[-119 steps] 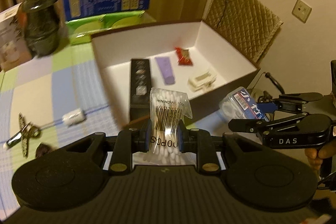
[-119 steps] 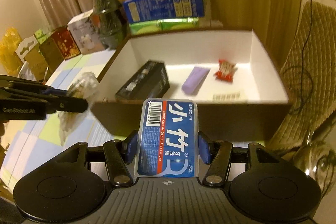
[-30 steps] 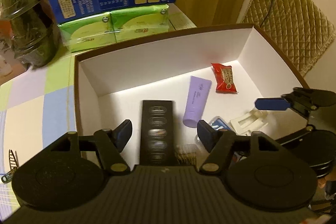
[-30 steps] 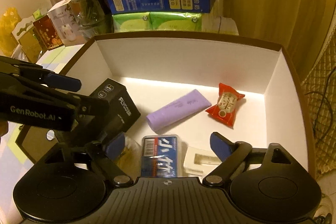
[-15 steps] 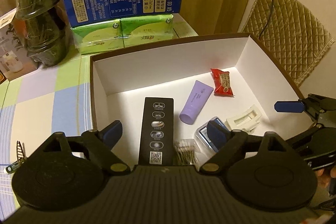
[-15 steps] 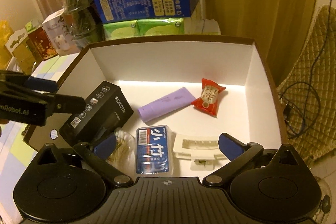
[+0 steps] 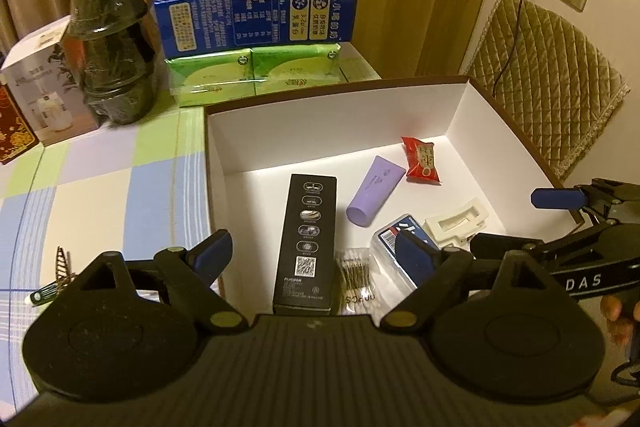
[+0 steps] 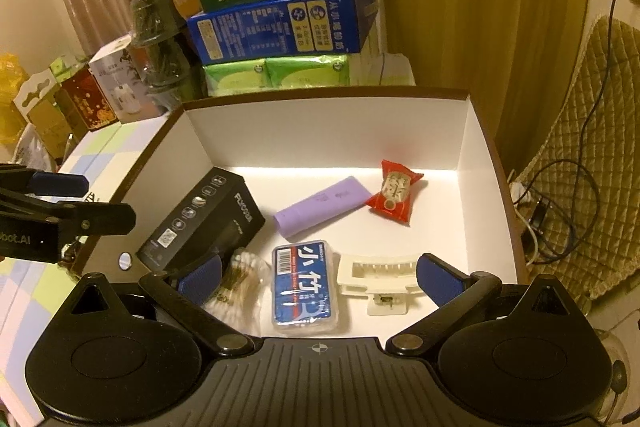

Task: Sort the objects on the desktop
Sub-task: 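Withdraw both tools from the box back toward the table items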

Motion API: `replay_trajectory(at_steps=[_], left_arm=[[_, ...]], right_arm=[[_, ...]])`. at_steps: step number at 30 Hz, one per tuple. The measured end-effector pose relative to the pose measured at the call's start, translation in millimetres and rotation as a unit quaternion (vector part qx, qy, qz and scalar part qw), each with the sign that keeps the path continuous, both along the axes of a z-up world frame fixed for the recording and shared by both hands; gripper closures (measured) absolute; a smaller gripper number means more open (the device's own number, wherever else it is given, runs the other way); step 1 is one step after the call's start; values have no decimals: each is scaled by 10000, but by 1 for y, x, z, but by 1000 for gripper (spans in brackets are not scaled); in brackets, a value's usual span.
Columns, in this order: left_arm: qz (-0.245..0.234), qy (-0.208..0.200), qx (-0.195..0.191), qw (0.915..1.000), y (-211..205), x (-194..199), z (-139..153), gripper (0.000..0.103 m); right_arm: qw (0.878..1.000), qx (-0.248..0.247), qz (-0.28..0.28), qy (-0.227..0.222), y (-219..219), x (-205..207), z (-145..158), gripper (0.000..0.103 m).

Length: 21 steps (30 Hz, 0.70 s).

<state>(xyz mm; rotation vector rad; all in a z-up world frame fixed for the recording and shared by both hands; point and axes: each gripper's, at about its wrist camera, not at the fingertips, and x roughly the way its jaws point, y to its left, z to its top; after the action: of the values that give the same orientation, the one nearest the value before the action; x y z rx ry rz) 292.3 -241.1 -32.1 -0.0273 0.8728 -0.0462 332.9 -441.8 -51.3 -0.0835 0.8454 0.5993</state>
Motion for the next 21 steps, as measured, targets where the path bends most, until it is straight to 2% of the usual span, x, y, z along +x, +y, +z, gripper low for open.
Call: replay_trajectory(at_steps=[21], left_arm=[[572,-358,26,9977,32,-87,22,17]], right_arm=[[9993,257,250,-80,11,-48,12,2]])
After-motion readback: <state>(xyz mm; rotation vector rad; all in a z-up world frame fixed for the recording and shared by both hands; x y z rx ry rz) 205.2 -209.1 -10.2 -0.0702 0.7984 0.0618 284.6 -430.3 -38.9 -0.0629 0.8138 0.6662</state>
